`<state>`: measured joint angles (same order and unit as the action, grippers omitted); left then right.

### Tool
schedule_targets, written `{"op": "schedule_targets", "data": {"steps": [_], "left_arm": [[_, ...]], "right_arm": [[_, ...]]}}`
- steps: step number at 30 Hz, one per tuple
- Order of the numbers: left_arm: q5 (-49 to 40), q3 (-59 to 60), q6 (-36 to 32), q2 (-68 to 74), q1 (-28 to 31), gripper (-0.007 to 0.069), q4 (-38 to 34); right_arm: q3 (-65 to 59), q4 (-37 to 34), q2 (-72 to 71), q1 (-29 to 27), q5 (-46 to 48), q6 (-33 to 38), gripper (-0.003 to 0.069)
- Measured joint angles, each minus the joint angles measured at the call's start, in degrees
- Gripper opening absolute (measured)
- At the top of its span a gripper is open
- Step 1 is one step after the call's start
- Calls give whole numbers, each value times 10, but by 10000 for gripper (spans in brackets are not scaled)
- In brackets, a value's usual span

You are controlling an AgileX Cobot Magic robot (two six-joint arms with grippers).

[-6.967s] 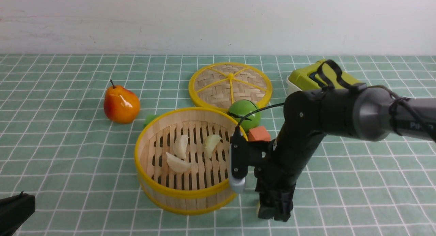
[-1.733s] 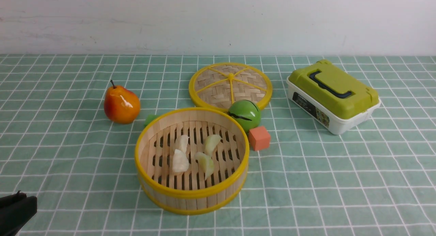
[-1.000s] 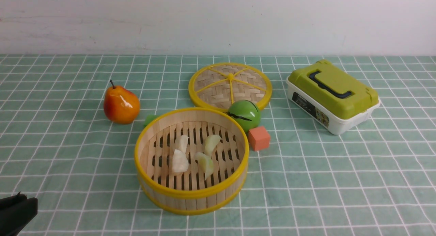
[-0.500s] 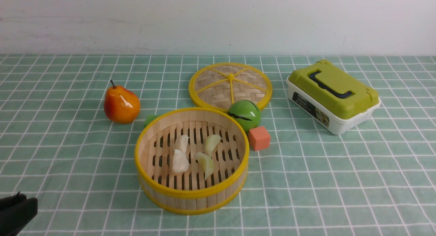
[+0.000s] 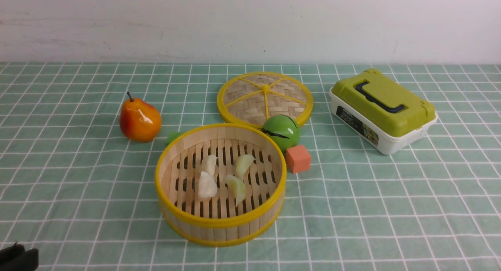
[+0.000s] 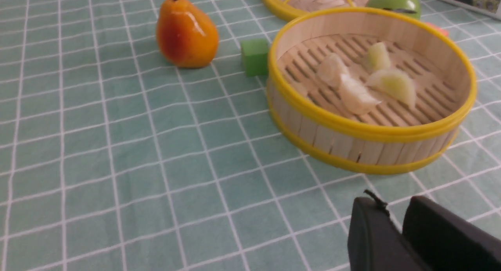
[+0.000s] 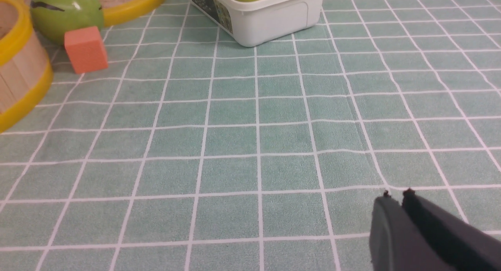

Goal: Put the dumplings into the steamer on the table with the blue tablecloth.

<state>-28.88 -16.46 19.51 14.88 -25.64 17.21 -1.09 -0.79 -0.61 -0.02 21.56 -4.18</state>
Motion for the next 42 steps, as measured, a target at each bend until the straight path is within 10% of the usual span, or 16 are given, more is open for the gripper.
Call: {"op": "schedule_targets", "data": {"steps": [14,22,42], "left_arm": [[148,178,-81,-155,188,123,-142],[66,181,-88,-155,193,-10,-172],[60,181,-89,-155,193,-14,-176]], "right_arm": [[0,0,0,0,0,0,52],[0,0,0,0,0,0,61],[0,0,0,0,0,0,88]]}}
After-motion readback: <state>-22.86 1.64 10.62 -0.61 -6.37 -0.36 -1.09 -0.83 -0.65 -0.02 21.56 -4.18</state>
